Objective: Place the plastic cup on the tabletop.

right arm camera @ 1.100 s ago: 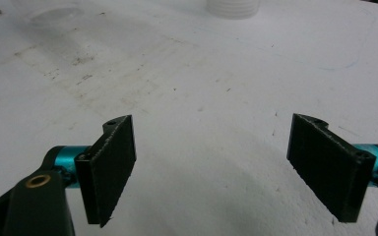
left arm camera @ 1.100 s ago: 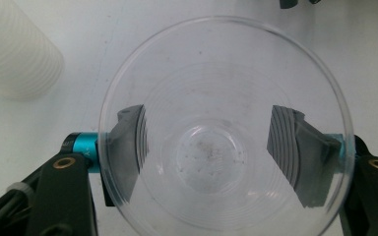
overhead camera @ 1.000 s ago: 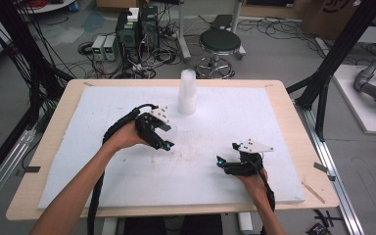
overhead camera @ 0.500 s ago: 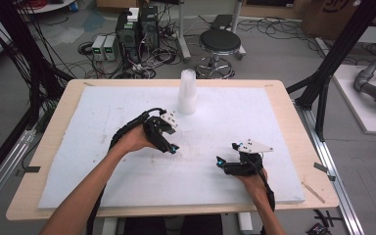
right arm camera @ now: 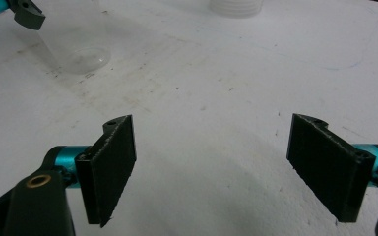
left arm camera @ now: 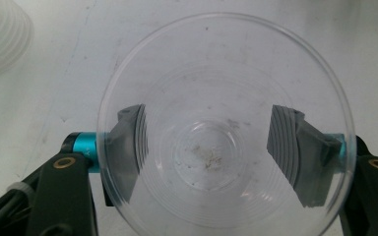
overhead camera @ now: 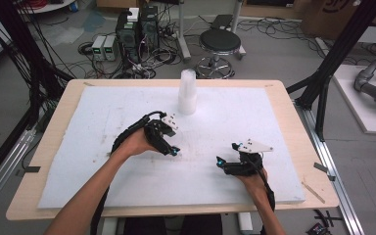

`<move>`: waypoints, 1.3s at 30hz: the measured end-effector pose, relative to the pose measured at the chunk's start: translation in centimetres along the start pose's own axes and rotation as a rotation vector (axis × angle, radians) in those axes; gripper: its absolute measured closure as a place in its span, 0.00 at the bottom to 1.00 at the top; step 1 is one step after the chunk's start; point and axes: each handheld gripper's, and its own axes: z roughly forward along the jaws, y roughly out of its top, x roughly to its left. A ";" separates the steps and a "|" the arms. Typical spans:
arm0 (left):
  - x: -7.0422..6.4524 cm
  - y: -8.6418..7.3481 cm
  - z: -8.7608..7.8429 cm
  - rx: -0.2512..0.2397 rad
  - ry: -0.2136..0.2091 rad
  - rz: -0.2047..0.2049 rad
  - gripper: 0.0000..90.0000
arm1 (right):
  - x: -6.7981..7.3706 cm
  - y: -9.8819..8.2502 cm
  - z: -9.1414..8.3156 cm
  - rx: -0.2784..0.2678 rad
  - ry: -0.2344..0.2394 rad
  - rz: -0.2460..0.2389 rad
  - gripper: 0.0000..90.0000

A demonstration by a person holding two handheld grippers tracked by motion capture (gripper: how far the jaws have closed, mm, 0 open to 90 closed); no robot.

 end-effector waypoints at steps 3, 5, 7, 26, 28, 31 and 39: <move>0.0 0.1 0.2 -0.003 0.004 -0.004 0.32 | 0.0 0.0 0.0 0.000 0.001 0.007 0.20; 0.0 0.1 0.3 0.008 0.010 0.000 0.27 | 0.0 0.0 0.0 -0.002 0.002 0.006 0.20; 0.0 0.0 0.5 0.022 0.015 -0.006 0.18 | 0.0 0.0 0.0 -0.001 0.003 0.007 0.21; -0.6 -4.6 -2.7 -0.078 0.044 -0.112 0.12 | -0.1 -0.1 -0.1 -0.014 0.014 0.012 0.20; -0.7 -5.1 -3.0 -0.091 0.053 -0.122 0.12 | -0.1 -0.1 -0.2 -0.014 0.015 0.012 0.20; -1.5 -7.0 -4.5 -0.152 0.080 -0.144 0.12 | -0.1 -0.1 -0.2 -0.022 0.014 0.005 0.20; -3.3 -12.5 -6.8 -0.294 0.169 -0.228 0.12 | -0.1 -0.1 -0.3 -0.027 0.014 0.017 0.20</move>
